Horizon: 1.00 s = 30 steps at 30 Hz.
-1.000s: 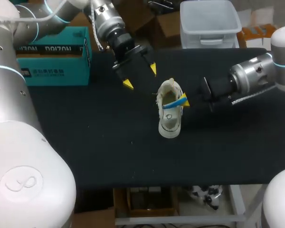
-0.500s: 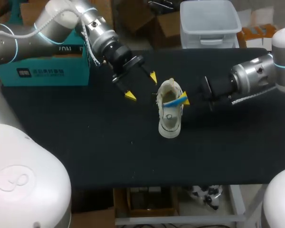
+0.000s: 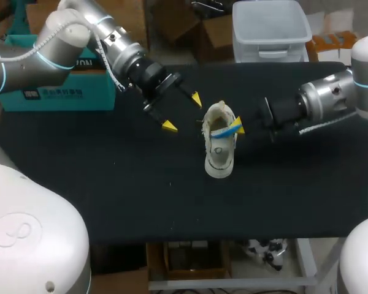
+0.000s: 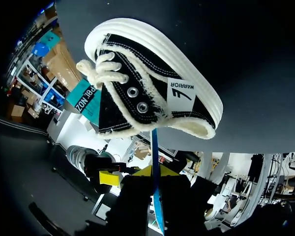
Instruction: Open the shoe tongue, take the insole out of the shoe, put the insole back into the shoe, and pack the shoe into the shoebox
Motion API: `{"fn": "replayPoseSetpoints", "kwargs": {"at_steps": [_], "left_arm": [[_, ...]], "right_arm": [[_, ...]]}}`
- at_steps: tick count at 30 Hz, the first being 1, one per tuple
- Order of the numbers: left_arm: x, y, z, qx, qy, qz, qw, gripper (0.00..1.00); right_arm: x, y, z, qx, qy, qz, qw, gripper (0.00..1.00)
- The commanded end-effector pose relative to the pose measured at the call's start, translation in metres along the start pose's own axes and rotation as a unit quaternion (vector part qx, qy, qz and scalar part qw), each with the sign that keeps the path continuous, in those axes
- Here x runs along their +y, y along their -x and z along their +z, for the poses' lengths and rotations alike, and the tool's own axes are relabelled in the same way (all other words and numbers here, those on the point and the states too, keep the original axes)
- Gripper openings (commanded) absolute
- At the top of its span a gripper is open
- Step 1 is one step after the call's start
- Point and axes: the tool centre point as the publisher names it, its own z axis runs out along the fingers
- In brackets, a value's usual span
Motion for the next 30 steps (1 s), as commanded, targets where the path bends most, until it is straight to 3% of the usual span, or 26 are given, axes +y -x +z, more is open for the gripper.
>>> {"fn": "replayPoseSetpoints", "kwargs": {"at_steps": [1,4,14,20,30], "left_arm": [[0.000,-0.001,0.010,-0.053,0.013,0.001,0.999,1.00],[0.001,0.000,0.016,-0.091,0.024,0.008,0.996,1.00],[0.002,-0.004,0.039,-0.082,0.013,0.016,0.996,1.00],[0.008,-0.004,0.044,-0.103,0.011,0.024,0.994,1.00],[0.022,0.000,0.052,-0.119,0.016,0.034,0.992,1.00]], "right_arm": [[0.003,0.016,-0.001,0.057,0.014,0.017,0.998,0.00],[0.003,0.020,0.007,0.080,0.025,0.029,0.996,0.00],[0.000,0.030,0.019,0.131,0.038,0.012,0.991,0.00],[0.000,0.026,0.024,0.177,0.056,0.002,0.983,0.00],[0.010,0.025,0.033,0.206,0.048,-0.008,0.977,0.00]]}}
